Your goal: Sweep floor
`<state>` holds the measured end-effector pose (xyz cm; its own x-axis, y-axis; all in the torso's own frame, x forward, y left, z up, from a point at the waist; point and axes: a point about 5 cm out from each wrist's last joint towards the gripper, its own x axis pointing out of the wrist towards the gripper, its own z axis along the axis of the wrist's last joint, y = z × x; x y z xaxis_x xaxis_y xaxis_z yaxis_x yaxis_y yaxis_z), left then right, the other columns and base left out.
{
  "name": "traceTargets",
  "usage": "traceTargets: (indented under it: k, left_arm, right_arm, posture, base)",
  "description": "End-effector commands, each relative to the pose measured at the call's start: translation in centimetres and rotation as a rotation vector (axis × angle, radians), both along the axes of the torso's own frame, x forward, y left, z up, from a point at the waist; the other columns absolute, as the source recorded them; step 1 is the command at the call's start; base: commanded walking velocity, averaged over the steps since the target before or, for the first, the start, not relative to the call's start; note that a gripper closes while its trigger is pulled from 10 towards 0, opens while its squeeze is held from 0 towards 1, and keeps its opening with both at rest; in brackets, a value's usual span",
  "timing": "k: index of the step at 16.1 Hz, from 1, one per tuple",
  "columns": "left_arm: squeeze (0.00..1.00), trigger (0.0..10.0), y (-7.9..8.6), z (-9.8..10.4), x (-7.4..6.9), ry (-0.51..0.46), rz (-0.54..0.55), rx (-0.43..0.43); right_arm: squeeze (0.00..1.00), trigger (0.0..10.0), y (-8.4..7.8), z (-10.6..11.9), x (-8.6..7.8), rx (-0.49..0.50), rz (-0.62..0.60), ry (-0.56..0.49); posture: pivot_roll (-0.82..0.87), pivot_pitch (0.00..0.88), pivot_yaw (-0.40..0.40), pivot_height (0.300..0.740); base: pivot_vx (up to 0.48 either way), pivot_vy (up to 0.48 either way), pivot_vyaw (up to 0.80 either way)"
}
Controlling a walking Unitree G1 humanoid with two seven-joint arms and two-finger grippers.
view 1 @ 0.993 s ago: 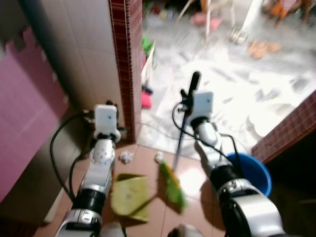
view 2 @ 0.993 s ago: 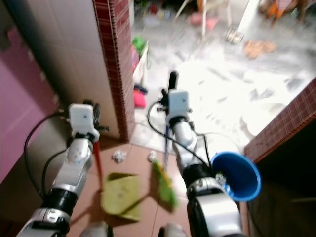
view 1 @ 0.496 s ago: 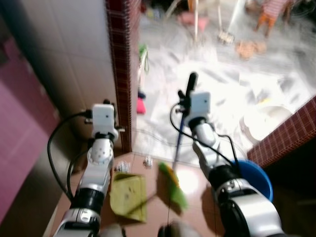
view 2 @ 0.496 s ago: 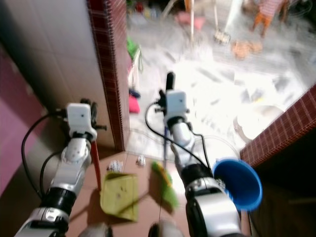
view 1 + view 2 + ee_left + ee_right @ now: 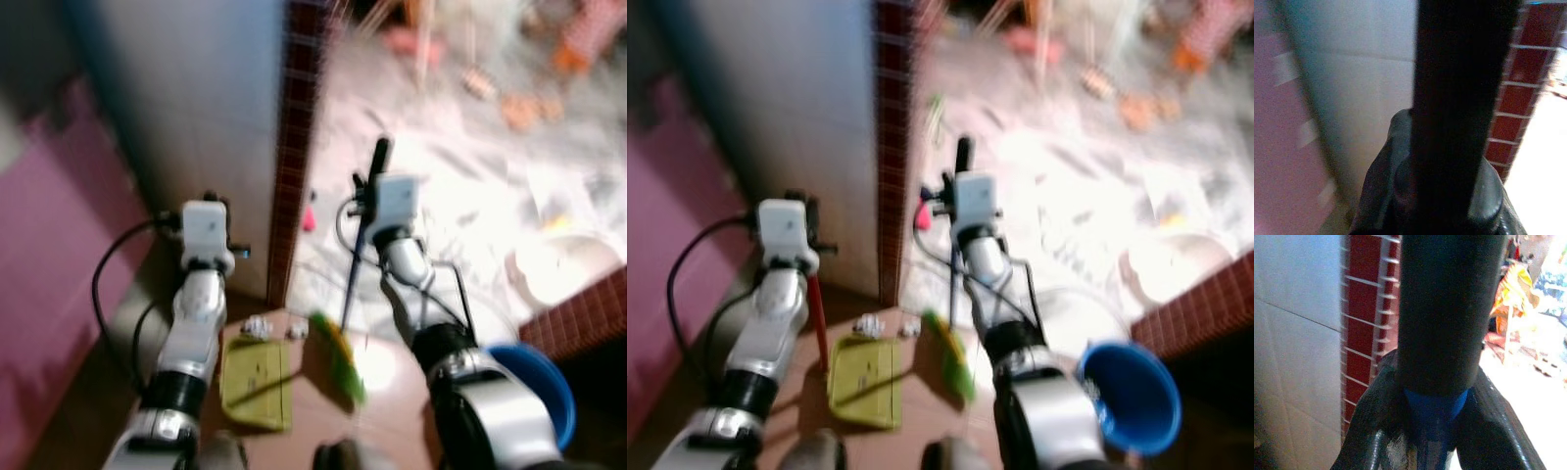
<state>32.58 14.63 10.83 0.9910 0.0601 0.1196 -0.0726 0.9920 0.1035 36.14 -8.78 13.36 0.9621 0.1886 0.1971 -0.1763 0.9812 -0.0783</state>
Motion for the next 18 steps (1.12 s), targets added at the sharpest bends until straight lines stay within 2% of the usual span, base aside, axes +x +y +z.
traceTargets:
  k: [1, 5, 9, 11, 12, 14, 18]
  left_arm:
    - [0.0, 10.0, -0.1, 0.6, 0.0, -0.031, 0.007, 0.0]
    - [0.0, 10.0, 0.0, 0.2, -0.2, -0.017, 0.027, 0.014]
    - [0.0, 10.0, 0.6, 1.2, -0.4, -0.062, 0.09, 0.051]
    - [0.0, 10.0, 1.0, 1.1, -0.4, -0.066, 0.129, 0.073]
    - [0.0, 10.0, 1.2, 1.2, -0.4, -0.101, 0.156, 0.067]
    - [0.0, 10.0, 1.0, 1.6, -0.2, -0.135, 0.203, 0.067]
    - [0.0, 10.0, -0.1, 1.2, 0.0, -0.121, 0.178, 0.035]
  right_arm:
    - [0.0, 10.0, 0.3, 0.7, 0.1, -0.008, 0.016, -0.036]
    - [0.0, 10.0, 0.4, 0.7, 0.0, -0.01, 0.021, -0.036]
    - [0.0, 10.0, 0.3, 0.9, 0.1, -0.016, 0.026, -0.053]
    - [0.0, 10.0, 0.7, 1.2, 0.2, -0.015, 0.048, -0.058]
    - [0.0, 10.0, 1.3, 1.7, 0.2, -0.007, 0.073, -0.083]
    - [0.0, 10.0, 1.6, 1.9, 0.1, -0.01, 0.094, -0.097]
    - [0.0, 10.0, 2.1, 2.5, -0.1, -0.045, 0.121, -0.159]
  posture:
    - [0.06, 0.07, -0.111, 0.74]
    - [0.06, 0.069, -0.11, 0.74]
    - [0.07, 0.069, -0.108, 0.74]
    - [0.07, 0.068, -0.108, 0.74]
    - [0.07, 0.068, -0.108, 0.74]
    - [0.07, 0.068, -0.108, 0.74]
    - [0.06, 0.067, -0.108, 0.74]
  base:
    - [0.0, 0.0, 0.0]
    - [0.0, 0.0, 0.0]
    - [0.0, 0.0, 0.0]
    - [0.0, 0.0, 0.0]
    - [0.0, 0.0, 0.0]
    - [0.0, 0.0, 0.0]
    - [0.0, 0.0, 0.0]
